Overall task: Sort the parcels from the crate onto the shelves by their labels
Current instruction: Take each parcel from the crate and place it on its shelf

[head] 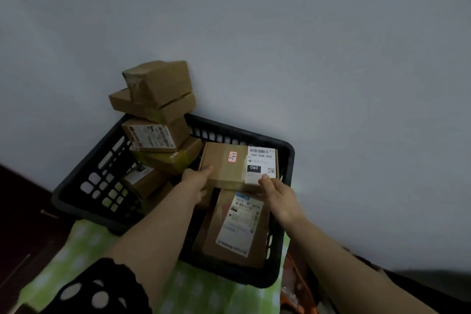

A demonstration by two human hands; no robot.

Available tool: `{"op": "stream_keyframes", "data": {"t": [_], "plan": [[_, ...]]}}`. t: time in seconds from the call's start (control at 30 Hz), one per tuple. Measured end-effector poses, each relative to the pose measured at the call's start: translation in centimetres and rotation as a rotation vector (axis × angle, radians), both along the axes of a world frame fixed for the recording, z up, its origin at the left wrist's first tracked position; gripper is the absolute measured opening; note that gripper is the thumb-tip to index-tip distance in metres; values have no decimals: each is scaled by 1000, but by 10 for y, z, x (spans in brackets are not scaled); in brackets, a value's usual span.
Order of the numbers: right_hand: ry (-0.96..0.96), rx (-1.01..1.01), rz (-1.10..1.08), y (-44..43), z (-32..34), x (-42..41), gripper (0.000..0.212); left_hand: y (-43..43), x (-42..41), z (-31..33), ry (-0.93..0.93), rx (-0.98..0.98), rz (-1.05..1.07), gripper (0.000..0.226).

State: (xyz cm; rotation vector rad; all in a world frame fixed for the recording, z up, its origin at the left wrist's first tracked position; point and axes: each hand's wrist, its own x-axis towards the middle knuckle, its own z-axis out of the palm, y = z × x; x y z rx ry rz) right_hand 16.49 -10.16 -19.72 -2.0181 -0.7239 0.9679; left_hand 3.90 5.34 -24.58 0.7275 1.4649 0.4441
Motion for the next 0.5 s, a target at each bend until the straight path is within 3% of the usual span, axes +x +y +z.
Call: {"op": "stream_keyframes", "data": {"t": [0.27,0.37,0.5], "plan": [[83,59,-70,-4,7,13,24,-29,-30,55,-192,40,164,44],[374,39,-31,-1,16,-5,19,-59,-60,88,-368,32,248,35],[735,122,112,3,45,-58,44,-107,-104,117,-503,63,293,45]]}}
